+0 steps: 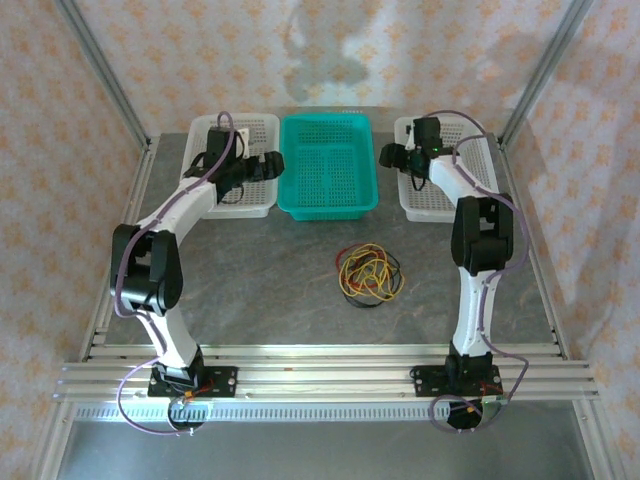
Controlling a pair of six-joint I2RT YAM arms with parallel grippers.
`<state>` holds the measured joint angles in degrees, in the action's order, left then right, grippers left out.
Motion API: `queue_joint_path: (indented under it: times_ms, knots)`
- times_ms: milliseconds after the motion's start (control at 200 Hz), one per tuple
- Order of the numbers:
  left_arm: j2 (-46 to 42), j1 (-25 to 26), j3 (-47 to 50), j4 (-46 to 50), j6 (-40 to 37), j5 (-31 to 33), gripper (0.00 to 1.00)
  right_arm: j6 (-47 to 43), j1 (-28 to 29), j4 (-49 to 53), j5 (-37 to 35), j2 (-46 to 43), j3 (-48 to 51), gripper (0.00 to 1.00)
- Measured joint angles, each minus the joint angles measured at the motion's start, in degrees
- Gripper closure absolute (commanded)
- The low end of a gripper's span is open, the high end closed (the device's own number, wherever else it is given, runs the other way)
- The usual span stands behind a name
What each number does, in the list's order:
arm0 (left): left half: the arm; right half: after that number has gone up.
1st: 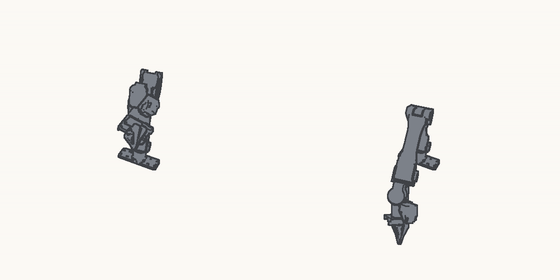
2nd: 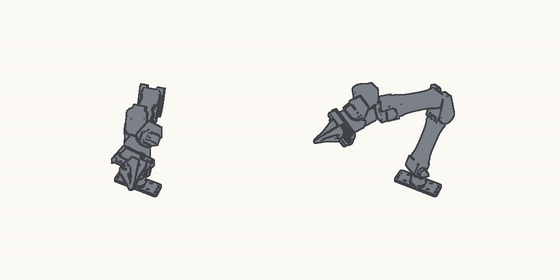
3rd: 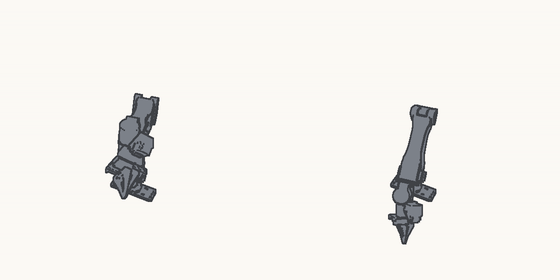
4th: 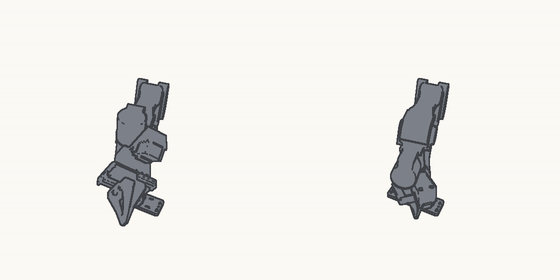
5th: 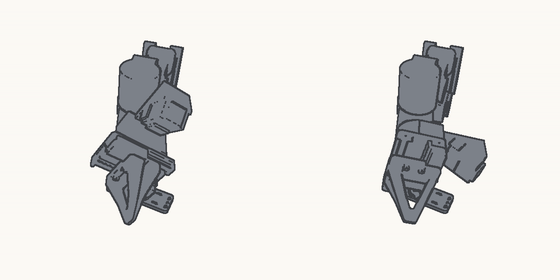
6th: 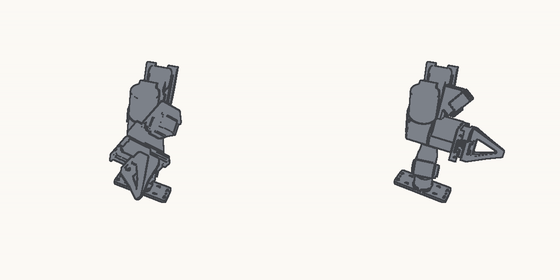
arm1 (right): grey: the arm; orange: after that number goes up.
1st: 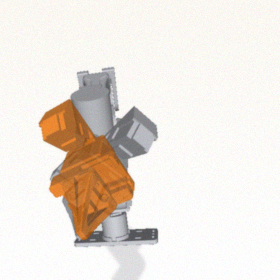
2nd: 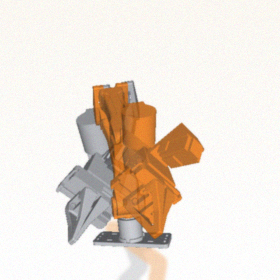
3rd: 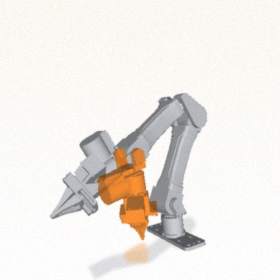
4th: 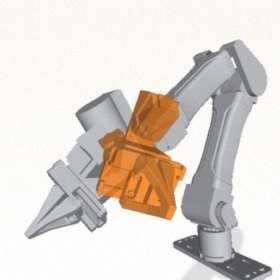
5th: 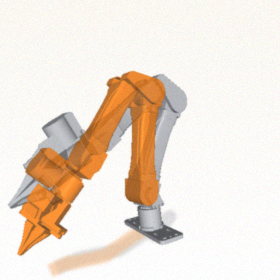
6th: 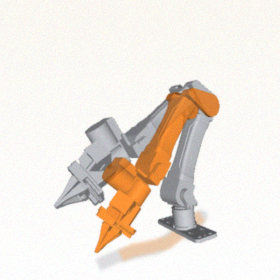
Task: Untangle the cables
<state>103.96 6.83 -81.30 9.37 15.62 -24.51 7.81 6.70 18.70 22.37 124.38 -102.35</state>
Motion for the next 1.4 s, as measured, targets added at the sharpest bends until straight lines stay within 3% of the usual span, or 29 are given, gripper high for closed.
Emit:
queue_joint_path:
  times_ms: [185,856,1021,1402]
  knots:
    - [4.44,0.0,-4.52,-0.74,1.97,-0.61,0.01,4.72,0.02,-1.99,0.94,-1.68,0.02,0.0]
    - [18.45,0.02,-17.38,-0.61,4.09,-5.22,0.01,8.09,0.17,-1.57,9.97,5.7,-8.39,0.0]
    - [20.22,0.37,-18.71,0.26,3.98,-8.24,0.12,8.09,0.63,-1.57,11.93,6.54,-9.22,0.0]
    - [21.57,0.68,-21.11,0.68,4.09,-10.88,0.13,8.02,2.73,-0.52,14.4,7.02,-11.89,0.0]
